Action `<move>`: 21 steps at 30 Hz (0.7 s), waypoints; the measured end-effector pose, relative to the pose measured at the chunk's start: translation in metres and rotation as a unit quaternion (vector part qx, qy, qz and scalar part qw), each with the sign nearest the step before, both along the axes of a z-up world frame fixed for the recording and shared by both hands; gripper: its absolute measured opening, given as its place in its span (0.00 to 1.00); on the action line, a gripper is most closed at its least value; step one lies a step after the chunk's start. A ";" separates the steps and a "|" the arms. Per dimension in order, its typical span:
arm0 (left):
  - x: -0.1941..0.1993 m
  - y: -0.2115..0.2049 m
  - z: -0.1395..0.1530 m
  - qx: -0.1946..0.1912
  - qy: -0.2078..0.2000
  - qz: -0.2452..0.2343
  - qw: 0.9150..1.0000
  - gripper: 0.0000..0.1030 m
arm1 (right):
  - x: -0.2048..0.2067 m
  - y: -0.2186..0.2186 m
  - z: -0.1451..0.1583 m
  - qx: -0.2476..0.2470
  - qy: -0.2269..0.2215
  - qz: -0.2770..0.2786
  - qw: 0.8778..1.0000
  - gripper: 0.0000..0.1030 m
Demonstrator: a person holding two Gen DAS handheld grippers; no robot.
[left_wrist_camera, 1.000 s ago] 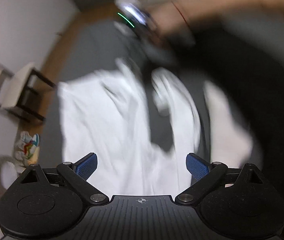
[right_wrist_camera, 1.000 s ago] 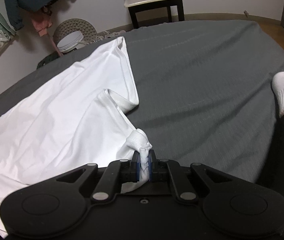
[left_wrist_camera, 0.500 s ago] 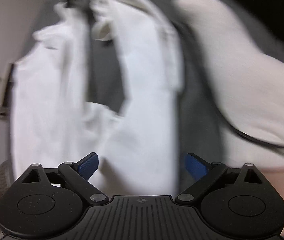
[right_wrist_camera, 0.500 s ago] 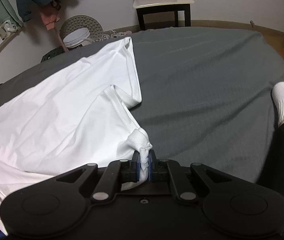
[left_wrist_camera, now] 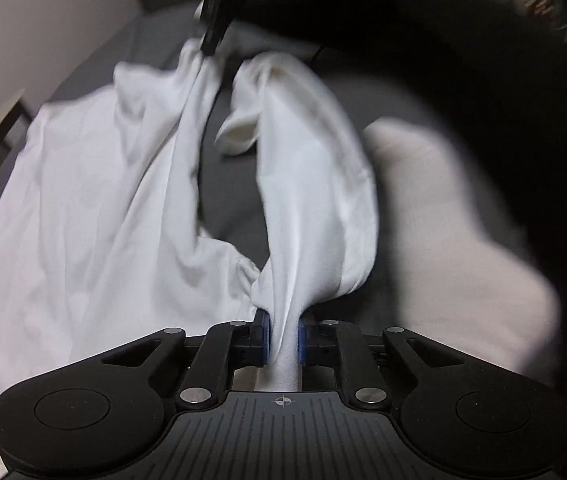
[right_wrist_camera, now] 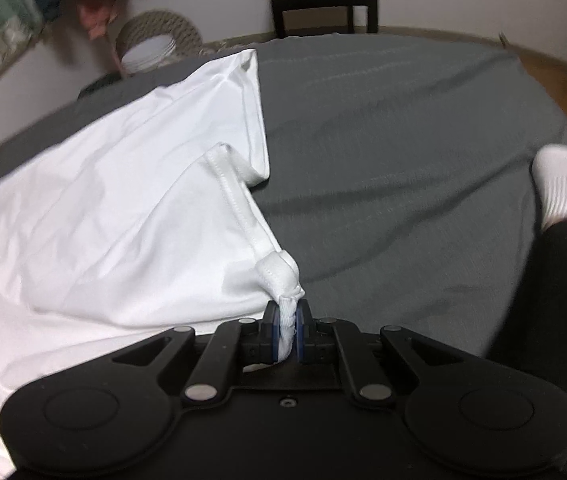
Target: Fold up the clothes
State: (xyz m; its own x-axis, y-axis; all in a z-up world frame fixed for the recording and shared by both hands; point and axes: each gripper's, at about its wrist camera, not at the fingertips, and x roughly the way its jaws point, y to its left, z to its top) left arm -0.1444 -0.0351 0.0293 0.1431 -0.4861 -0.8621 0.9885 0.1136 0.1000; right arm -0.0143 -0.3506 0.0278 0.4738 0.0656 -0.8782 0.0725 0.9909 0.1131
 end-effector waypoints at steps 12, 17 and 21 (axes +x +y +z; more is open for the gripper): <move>0.016 0.045 0.008 -0.027 0.061 -0.013 0.998 0.12 | 0.006 0.031 -0.026 -0.067 0.114 0.075 0.988 0.08; 0.013 0.046 -0.002 -0.023 0.089 -0.014 0.996 0.13 | 0.000 0.034 -0.021 -0.075 0.140 0.094 0.983 0.08; 0.014 0.062 0.007 -0.042 0.118 0.005 0.992 0.13 | -0.007 0.030 -0.022 -0.078 0.164 0.097 0.979 0.09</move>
State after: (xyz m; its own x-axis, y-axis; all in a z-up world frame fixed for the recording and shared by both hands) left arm -0.1303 0.0265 0.0358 -0.0529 -0.5564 -0.8292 0.9819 0.1221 -0.1445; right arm -0.0208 -0.3208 0.0057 0.1559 -0.0197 -0.9876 -0.1118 0.9930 -0.0374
